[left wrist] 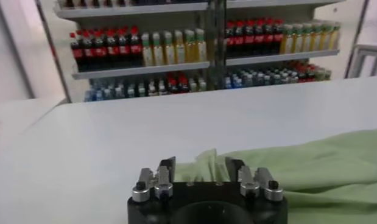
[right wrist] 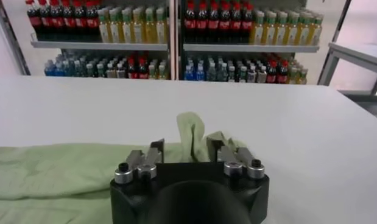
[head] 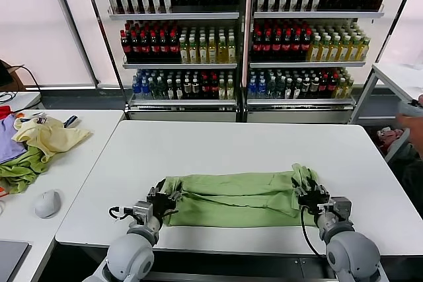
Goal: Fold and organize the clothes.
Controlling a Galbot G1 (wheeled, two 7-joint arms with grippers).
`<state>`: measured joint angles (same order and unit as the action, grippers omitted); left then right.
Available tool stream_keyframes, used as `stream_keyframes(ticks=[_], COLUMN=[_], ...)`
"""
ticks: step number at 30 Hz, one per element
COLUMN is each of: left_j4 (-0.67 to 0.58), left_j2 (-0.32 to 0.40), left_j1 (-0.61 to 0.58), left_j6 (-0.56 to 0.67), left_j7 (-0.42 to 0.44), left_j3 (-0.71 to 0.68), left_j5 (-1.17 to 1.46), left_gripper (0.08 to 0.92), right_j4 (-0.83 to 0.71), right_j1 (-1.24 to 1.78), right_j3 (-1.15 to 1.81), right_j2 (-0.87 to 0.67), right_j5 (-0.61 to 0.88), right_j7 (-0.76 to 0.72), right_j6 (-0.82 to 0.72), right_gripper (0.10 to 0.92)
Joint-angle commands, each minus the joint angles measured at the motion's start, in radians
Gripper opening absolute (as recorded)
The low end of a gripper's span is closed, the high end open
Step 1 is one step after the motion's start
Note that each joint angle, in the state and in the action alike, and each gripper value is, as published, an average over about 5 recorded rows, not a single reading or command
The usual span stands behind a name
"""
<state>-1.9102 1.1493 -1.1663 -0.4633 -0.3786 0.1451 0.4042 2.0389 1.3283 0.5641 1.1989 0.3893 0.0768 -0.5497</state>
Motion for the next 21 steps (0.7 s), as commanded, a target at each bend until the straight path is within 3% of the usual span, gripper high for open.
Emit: stream_keyframes(ticks=[1,4,6,14,21], left_j4=[0.098,0.109,0.112,0.115,0.08], left_j2=[0.146,0.16,0.164,0.151,0.086], left_j1=[-0.029,-0.029,-0.031,-0.031,-0.032], left_j6=[-0.035,-0.054,-0.061,-0.091,-0.099], left_j7=[-0.12,-0.125,-0.125,-0.101,-0.062], left_j3=[0.004,-0.001,-0.002,0.019,0.097], left_j5=[-0.14,-0.14,-0.135,-0.038,0.077], left_gripper=[0.714,0.774,0.768,0.55,0.351], right_j4=[0.062,0.065,0.066,0.065,0.068], right_j1=[0.083,0.087,0.088,0.074,0.052], right_j3=[0.014,0.019,0.022,0.021,0.017], right_j2=[0.011,0.009,0.007,0.005,0.003], right_j5=[-0.028,-0.026,-0.022,-0.005,0.042], right_j7=[-0.001,-0.002,-0.002,0.0,0.006], right_j6=[0.012,0.015,0.015,0.014,0.012], right_gripper=[0.712,0.779,0.803,0.823,0.823])
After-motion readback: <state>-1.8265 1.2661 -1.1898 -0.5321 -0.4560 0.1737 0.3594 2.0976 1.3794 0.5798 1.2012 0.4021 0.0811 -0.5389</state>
